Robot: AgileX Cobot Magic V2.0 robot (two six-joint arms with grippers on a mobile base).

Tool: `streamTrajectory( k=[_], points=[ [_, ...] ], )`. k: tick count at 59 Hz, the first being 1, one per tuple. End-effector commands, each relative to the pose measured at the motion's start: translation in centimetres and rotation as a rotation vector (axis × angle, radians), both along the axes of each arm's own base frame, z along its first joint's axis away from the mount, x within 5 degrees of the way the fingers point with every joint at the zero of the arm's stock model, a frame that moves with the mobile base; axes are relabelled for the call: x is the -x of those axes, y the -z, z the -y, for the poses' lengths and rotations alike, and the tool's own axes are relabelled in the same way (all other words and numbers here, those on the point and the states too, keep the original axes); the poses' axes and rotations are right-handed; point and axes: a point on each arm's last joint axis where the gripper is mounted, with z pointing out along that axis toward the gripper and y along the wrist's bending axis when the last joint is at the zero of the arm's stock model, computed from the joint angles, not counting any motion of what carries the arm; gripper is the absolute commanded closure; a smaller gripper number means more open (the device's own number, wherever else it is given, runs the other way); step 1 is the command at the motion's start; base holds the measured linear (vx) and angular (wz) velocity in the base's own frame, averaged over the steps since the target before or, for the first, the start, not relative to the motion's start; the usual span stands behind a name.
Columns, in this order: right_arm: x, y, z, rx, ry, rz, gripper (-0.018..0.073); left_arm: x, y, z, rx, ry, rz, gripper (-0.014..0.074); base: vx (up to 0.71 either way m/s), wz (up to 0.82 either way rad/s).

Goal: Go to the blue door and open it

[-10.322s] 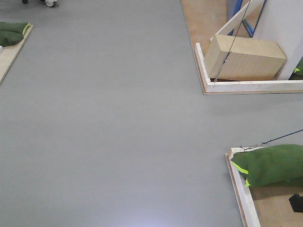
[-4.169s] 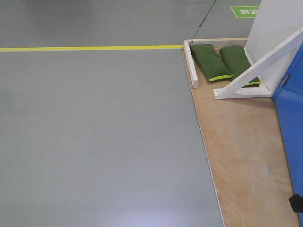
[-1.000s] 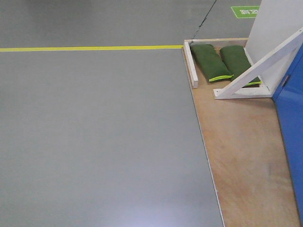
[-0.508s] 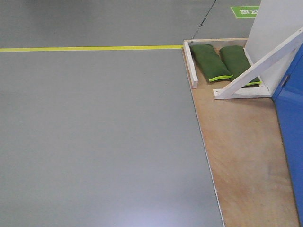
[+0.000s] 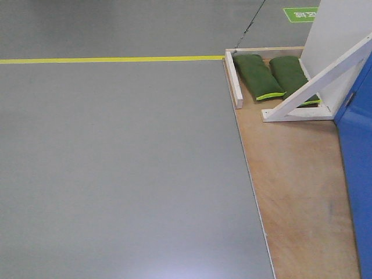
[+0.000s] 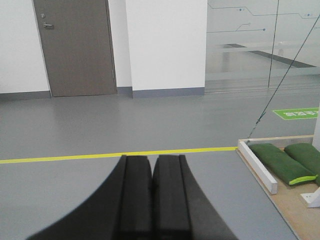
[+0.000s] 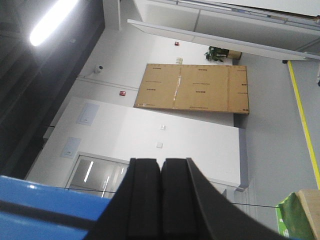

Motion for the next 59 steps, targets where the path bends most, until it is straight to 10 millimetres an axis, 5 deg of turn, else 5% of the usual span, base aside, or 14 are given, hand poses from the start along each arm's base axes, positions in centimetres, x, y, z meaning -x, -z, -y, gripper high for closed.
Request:
streamTrajectory(
  k=[1,21,40,59],
  points=[
    [-1.9,-3.5,-4.5,0.076,-0.187,0.006,0.0561,0.3,-1.7,0.1,0.004,0.005,0.122,0.0524,0.0,0.0],
    [-4.3,-4.4,-7.6,0.1,-0.322,-0.002,0.0561,0.3,-1.7,0.1,0.004,0.005,0.122,0.0524,0.0,-0.01],
    [-3.6,-6.5,-11.8,0.15,-0.481,-0.027,0.0561,0.3,-1.7,0.1,0.004,0.005,0.122,0.0524,0.0,-0.01],
    [-3.3,-7.0,-13.4,0.166,-0.55,-0.043,0.0561,0.3,-1.7,0.1,0.004,0.005,0.122,0.0524,0.0,0.0]
  ],
)
